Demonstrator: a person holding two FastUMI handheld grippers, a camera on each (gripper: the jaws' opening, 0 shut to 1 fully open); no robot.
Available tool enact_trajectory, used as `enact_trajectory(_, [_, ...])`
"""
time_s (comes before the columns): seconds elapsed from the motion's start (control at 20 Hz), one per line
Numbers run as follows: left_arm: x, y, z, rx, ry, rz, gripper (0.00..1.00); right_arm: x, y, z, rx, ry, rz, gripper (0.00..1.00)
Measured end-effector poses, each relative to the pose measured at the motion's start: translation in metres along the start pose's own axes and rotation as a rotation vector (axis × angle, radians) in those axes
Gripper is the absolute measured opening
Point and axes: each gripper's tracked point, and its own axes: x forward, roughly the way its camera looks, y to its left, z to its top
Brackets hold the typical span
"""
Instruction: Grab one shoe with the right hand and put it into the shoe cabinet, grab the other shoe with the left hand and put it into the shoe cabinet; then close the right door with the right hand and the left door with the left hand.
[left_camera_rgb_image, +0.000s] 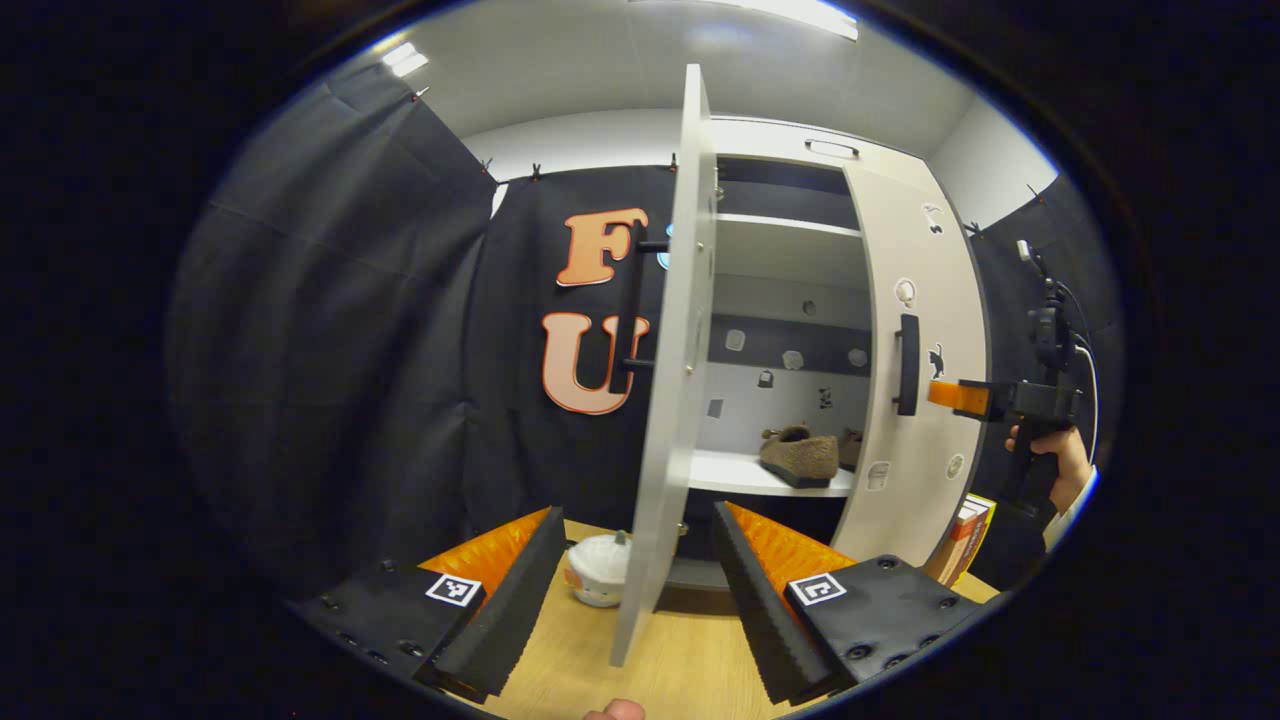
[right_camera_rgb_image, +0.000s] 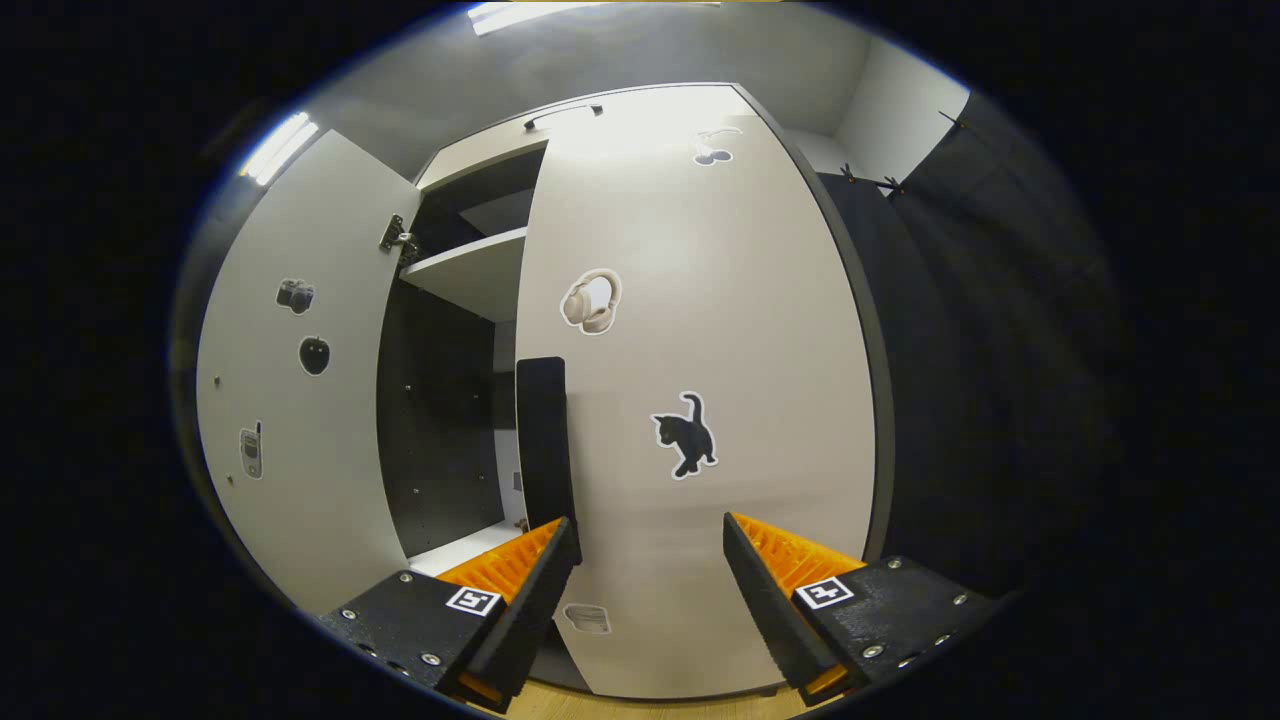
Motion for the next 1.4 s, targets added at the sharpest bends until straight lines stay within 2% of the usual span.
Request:
enact_trajectory(0.1, [0.01,0.027,0.013,0.026,-0.017,0.053,0.96,-0.009,-0.006,0.0,-0.011,0.003,-0.001,0.91])
enact_trajectory(0.2, [0.026,0.043,0.032,0.051,-0.03,0.075,0.96,-0.018,-0.013,0.001,-0.035,-0.002,-0.009,0.91])
enact_trajectory(0.25, [0.036,0.044,0.042,0.055,-0.037,0.069,0.92,-0.021,-0.015,0.002,-0.044,-0.005,-0.012,0.91])
enact_trajectory(0.35, [0.055,0.045,0.065,0.05,-0.065,0.059,0.96,-0.026,-0.017,0.002,-0.044,-0.002,-0.013,0.91])
enact_trajectory(0.4, [0.063,0.046,0.073,0.054,-0.084,0.058,0.93,-0.027,-0.018,0.002,-0.041,-0.001,-0.014,0.91])
enact_trajectory(0.55, [0.082,0.044,0.093,0.09,-0.14,0.067,0.99,-0.03,-0.023,0.001,-0.039,0.009,-0.02,0.91])
enact_trajectory(0.6, [0.087,0.04,0.089,0.089,-0.135,0.053,0.92,-0.03,-0.024,-0.001,-0.035,0.01,-0.023,0.91])
enact_trajectory(0.65, [0.089,0.04,0.09,0.088,-0.144,0.061,0.99,-0.03,-0.025,-0.002,-0.035,0.012,-0.025,0.91])
enact_trajectory(0.7, [0.089,0.038,0.089,0.086,-0.142,0.057,0.92,-0.03,-0.027,-0.004,-0.039,0.018,-0.03,0.92])
enact_trajectory(0.8, [0.086,0.034,0.089,0.068,-0.135,0.047,0.99,-0.032,-0.028,-0.006,-0.039,0.022,-0.032,0.92])
enact_trajectory(0.85, [0.086,0.031,0.088,0.071,-0.129,0.034,0.92,-0.033,-0.028,-0.006,-0.034,0.022,-0.031,0.92])
enact_trajectory(1.0, [0.081,0.016,0.089,0.073,-0.131,-0.008,0.99,-0.037,-0.03,-0.003,-0.032,0.008,-0.033,0.91])
enact_trajectory(1.05, [0.079,0.005,0.089,0.068,-0.13,-0.025,0.94,-0.039,-0.032,-0.002,-0.034,0.006,-0.034,0.91])
enact_trajectory(1.2, [0.071,-0.029,0.086,0.058,-0.121,-0.09,0.94,-0.042,-0.037,-0.003,-0.033,0.011,-0.04,0.92])
enact_trajectory(1.25, [0.071,-0.043,0.085,0.057,-0.116,-0.119,0.89,-0.044,-0.04,-0.003,-0.031,0.013,-0.044,0.92])
enact_trajectory(1.35, [0.075,-0.072,0.082,0.048,-0.104,-0.184,0.89,-0.047,-0.046,-0.001,-0.029,0.009,-0.057,0.91])
enact_trajectory(1.4, [0.076,-0.087,0.081,0.035,-0.099,-0.213,0.94,-0.049,-0.049,-0.001,-0.028,0.01,-0.061,0.91])
